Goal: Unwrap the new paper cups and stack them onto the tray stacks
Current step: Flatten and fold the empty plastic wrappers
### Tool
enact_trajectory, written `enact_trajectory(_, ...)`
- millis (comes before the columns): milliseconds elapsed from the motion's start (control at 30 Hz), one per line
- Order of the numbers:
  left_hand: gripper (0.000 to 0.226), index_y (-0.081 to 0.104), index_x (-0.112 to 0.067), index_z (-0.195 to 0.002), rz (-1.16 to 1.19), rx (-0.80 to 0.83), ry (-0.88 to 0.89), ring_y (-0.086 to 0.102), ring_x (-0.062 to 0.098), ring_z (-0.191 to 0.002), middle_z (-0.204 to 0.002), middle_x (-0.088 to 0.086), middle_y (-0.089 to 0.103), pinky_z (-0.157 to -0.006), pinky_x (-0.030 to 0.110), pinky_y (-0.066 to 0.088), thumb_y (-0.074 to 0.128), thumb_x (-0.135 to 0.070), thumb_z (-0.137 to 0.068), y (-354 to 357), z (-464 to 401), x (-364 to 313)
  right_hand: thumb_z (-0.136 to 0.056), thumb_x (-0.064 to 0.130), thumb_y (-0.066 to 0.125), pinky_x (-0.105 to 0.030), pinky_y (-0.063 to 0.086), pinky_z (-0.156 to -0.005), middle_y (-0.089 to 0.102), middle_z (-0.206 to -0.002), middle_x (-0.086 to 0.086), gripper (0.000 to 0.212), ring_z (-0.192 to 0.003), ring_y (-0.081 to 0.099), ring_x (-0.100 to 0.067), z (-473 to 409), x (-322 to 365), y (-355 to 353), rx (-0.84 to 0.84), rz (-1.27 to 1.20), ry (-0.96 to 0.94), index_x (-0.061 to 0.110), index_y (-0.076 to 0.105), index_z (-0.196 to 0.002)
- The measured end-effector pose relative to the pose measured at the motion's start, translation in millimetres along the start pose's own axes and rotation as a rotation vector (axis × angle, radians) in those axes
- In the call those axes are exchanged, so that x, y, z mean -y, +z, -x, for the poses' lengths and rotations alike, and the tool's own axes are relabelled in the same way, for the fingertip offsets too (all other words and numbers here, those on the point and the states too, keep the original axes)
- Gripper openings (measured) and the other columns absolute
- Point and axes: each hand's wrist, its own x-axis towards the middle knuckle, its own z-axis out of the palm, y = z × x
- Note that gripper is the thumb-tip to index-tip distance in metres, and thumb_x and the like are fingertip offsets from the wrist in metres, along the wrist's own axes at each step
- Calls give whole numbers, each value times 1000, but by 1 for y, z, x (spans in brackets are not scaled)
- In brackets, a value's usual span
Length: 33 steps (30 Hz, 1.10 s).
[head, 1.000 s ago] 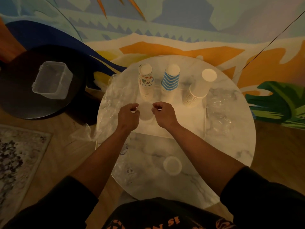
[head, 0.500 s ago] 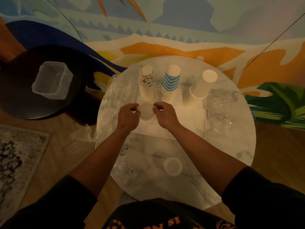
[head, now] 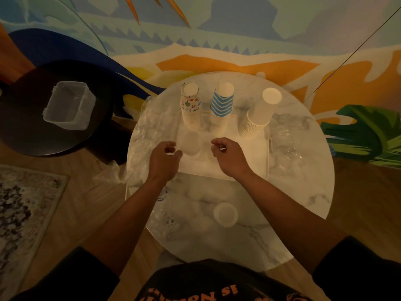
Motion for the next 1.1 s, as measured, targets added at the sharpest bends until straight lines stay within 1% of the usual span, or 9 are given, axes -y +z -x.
enact_trajectory(133,24,67,-19,-115,-23,77,15,61,0,-85,-101,-8,65,-72,18,48,72,-26,-92,10,30,12,-96,22,65,-25,53,-85,71,-98,11,16,-92,69,-13,29,-23,-16,39,-8,28,23,72,-111)
enact_trajectory(300,17,68,-20,-107,-88,257,97,65,1,-82,-95,-8,67,-67,9,47,72,-24,-92,27,67,27,-96,23,67,-27,55,-85,72,-100,6,15,-90,68,-15,64,-56,-30,59,-3,91,24,72,-111)
enact_trajectory(400,18,69,-19,-106,-145,364,110,65,4,-80,-94,-6,68,-67,13,50,74,-26,-90,41,86,40,-95,24,69,-26,54,-83,72,-100,6,16,-88,68,-11,83,-77,-35,85,21,134,23,72,-111)
enact_trajectory(533,24,68,-17,-106,-206,472,105,66,13,-80,-95,-2,68,-75,26,56,78,-28,-86,61,103,59,-92,24,72,-27,55,-83,72,-102,4,21,-86,67,-7,105,-107,-35,120,127,167,20,73,-112)
enact_trajectory(600,30,68,-16,-108,-247,516,96,66,13,-81,-94,-3,67,-79,31,57,79,-31,-85,69,109,67,-91,25,74,-20,55,-79,71,-105,3,24,-86,67,-6,116,-119,-32,138,180,178,18,72,-114)
enact_trajectory(700,36,65,-18,-111,-275,577,36,66,12,-82,-95,-4,67,-77,32,59,80,-34,-83,80,115,74,-90,28,75,-10,46,-69,67,-108,4,31,-85,65,-6,129,-130,-28,162,224,222,19,69,-118)
enact_trajectory(833,42,64,-17,-111,-263,598,-30,69,20,-82,-94,1,68,-76,42,62,83,-34,-78,90,119,80,-89,29,75,-24,54,-79,68,-108,2,33,-89,66,-12,139,-137,-23,180,240,246,19,67,-119)
enact_trajectory(933,40,63,-15,-108,-253,592,-54,70,22,-78,-92,3,68,-73,42,62,84,-31,-77,94,120,81,-87,29,76,-31,56,-84,68,-104,2,30,-87,66,-12,143,-136,-20,146,249,256,18,69,-115)
enact_trajectory(1100,32,64,-13,-103,-226,546,-60,71,21,-64,-88,8,68,-59,33,61,83,-25,-81,95,119,80,-87,31,77,-16,47,-69,67,-94,4,27,-80,63,-7,145,-130,-20,96,247,253,22,69,-111)
